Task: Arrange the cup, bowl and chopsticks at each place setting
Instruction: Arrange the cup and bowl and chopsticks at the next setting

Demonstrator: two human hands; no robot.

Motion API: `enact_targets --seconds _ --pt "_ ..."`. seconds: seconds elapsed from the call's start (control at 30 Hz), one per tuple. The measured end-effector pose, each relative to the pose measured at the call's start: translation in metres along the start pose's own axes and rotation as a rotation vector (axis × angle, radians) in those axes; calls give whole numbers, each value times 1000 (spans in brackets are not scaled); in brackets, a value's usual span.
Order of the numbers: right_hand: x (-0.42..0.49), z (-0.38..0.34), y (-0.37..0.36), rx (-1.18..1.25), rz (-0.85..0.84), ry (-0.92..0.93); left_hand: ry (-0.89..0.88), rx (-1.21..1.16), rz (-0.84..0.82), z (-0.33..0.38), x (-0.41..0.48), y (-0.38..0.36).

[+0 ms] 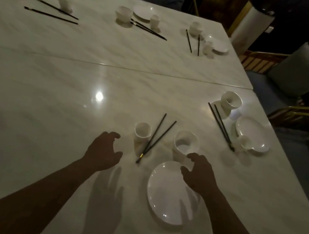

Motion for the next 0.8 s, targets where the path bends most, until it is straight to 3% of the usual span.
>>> enact_targets --seconds 0.17,0.47,0.8 --pt "58 16 8 -26 13 96 25 64 1 36 36 -21" --pt "126 28 -33 62 -254 280 114 190 -12 75 97 -65" --pt "135 26 -34 104 -258 367 164 181 115 68 89 -44"
Point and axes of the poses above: each hand's wrist, its own x-axis towards the middle knuckle, its own y-axis out of the back of the hand, z = x × y, the point moved 9 cm from there along x, towards the middle knuckle, and after that the axes turned 1 degree about -z, right-handed, at the moved point
